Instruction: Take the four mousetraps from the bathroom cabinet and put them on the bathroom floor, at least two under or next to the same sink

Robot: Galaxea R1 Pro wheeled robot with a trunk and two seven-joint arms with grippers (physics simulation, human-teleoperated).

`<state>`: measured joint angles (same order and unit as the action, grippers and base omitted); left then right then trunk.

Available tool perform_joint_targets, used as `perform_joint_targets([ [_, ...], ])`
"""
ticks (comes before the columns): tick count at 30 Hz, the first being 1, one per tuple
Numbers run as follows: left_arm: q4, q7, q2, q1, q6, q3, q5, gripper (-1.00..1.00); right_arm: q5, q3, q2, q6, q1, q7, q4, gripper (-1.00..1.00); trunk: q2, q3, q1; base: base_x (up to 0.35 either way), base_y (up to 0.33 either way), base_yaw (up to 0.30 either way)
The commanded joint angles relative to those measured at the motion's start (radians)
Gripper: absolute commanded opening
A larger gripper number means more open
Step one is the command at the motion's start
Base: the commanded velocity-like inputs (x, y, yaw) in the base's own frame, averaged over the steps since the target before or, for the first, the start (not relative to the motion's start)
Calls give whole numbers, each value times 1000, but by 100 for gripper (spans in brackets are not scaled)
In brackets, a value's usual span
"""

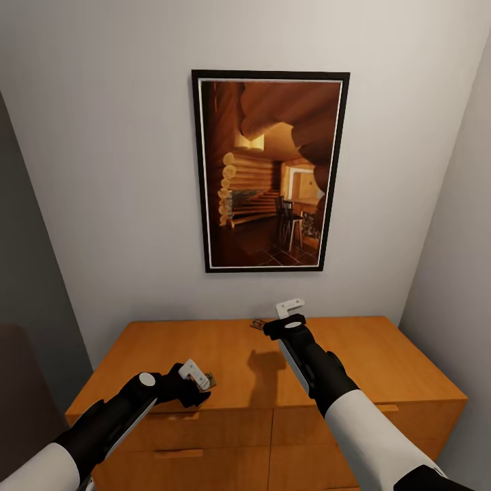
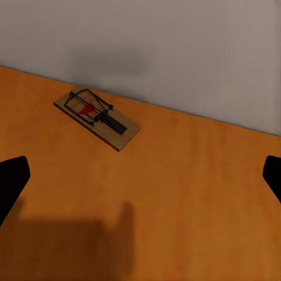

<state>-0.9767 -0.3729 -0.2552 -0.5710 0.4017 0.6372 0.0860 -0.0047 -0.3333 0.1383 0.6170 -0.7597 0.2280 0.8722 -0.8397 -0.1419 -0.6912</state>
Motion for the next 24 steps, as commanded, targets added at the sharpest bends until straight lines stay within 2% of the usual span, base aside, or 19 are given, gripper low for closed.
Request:
perform_joint_targets([
  [1,-1,2,-1,-1,8,2,9,100,-1,-3,0,6,-1,5,1,100,-1,-2,0,0,0,0],
  [3,-2,2,0,-1,8,2,9,100,-1,-3,0,6,-1,5,1,100,-1,-2,0,0,0,0],
  [11,-2,2,2,-1,8,2,9,100,-1,-3,0,6,-1,5,1,100,-57,-27,-31,0,0,0],
  [24,-2,0,2,-1,8,2,9,100,-1,-3,0,6,-1,5,1,100,-57,-27,-31,0,0,0],
])
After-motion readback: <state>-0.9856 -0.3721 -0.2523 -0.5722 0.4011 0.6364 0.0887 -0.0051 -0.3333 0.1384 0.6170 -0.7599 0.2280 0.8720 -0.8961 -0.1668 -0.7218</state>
